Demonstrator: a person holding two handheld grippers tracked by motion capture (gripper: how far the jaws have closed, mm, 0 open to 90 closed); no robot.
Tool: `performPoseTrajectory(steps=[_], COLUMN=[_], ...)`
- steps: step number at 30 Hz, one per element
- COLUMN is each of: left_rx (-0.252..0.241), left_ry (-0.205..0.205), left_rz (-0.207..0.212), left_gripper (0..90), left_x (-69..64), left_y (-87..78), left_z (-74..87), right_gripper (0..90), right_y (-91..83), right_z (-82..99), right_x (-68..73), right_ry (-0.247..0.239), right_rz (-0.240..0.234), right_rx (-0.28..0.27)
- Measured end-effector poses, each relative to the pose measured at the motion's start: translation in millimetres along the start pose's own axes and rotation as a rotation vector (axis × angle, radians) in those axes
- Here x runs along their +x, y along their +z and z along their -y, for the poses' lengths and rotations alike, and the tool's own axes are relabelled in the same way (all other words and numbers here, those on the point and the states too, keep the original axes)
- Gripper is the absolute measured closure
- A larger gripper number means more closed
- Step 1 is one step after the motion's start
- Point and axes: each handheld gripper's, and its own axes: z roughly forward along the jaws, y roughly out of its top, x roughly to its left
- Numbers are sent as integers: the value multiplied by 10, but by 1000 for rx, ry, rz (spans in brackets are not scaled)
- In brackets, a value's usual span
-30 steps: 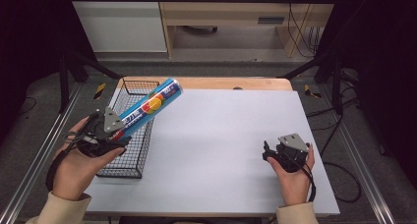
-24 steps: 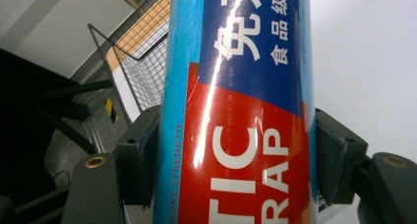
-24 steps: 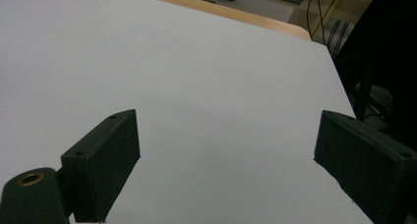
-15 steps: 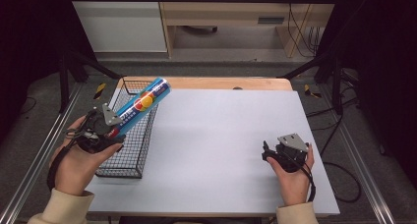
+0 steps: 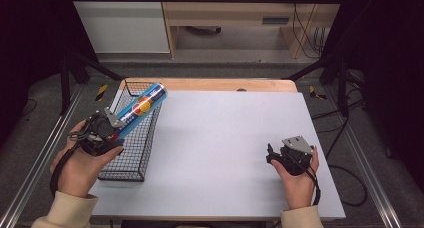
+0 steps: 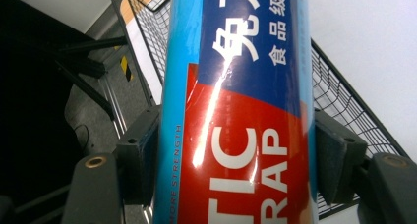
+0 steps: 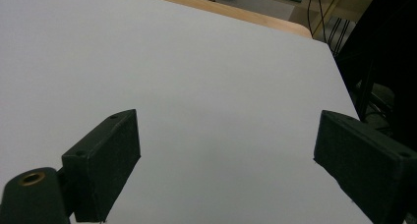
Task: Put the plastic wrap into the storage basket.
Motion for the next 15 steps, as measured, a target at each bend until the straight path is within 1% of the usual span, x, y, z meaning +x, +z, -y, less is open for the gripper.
performPoseTrajectory(steps=[9, 12, 15], left_rx=[57, 80, 88], left_ry=[-34, -45, -66], left_rz=[-9, -18, -14], left_gripper=[317, 318, 318], left_x=[-20, -16, -13], left_y=[88, 132, 171], left_z=[45, 56, 70], right_gripper=[106, 106, 107], right_y=[-9, -9, -10], right_z=[5, 3, 0], right_x=[-19, -19, -19], right_ry=[7, 7, 7], right_rz=[0, 0, 0], right_rx=[-1, -1, -3])
